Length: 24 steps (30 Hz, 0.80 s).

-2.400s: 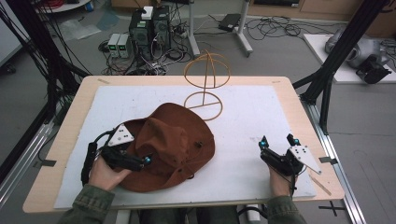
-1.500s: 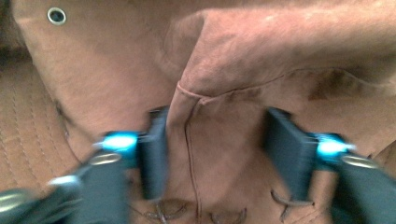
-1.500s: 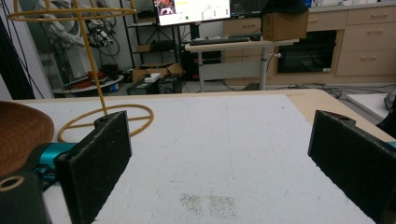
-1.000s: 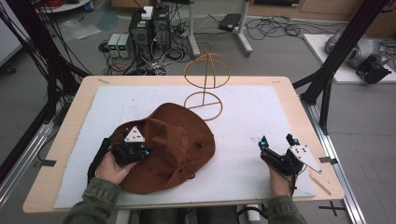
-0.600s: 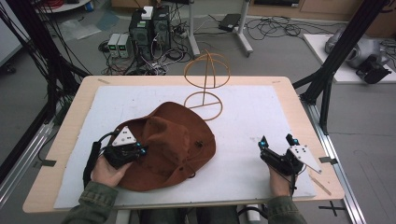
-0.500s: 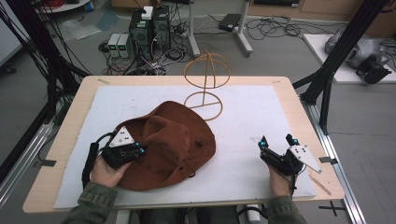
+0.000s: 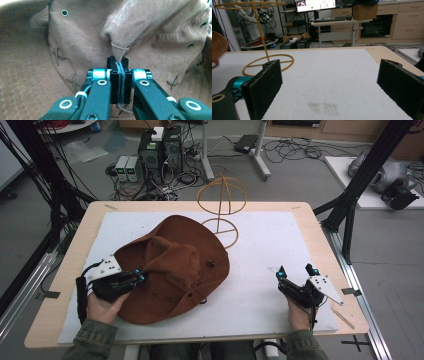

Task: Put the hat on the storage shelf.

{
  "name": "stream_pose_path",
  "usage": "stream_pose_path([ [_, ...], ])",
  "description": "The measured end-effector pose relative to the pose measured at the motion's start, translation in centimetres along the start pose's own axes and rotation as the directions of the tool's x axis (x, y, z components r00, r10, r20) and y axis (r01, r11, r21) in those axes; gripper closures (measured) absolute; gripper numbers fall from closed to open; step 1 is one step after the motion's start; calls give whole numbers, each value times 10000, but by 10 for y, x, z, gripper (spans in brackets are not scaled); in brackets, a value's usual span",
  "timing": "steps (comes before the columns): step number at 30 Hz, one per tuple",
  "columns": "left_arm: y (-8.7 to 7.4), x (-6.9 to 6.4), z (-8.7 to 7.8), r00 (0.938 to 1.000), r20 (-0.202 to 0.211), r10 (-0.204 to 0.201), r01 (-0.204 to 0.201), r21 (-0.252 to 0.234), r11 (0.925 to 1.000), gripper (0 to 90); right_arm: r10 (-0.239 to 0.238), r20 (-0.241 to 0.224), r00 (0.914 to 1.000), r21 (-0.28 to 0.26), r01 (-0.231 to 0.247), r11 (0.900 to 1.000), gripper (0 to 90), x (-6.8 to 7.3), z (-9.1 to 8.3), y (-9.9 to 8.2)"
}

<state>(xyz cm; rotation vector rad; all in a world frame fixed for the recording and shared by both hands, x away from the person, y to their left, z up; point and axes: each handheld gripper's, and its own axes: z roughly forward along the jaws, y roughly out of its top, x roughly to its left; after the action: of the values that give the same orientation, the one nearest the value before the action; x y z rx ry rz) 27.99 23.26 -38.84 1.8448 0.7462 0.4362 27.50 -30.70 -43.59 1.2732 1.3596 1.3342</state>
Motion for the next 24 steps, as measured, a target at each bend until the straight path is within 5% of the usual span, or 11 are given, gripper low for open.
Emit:
stream_pose_path([
  [5, 5, 4, -22, 9991, -66, -424, 410, -1410, 9892, 891, -12, 1, 10000, 17, 12, 10000, 53, 0, 0, 0],
  [12, 20, 9, -45, 9974, -13, -719, 671, -3422, 9372, 890, 3, -9, 10000, 5, -3, 10000, 53, 1, 0, 0],
  [19, 41, 12, -54, 9972, -99, -737, 626, -4226, 9041, 890, -20, -11, 10000, -22, 20, 10000, 53, 0, 0, 0],
  [24, 58, 14, -47, 9978, -133, -653, 526, -4436, 8947, 890, -18, -20, 10000, -17, 18, 10000, 53, 0, 0, 0],
])
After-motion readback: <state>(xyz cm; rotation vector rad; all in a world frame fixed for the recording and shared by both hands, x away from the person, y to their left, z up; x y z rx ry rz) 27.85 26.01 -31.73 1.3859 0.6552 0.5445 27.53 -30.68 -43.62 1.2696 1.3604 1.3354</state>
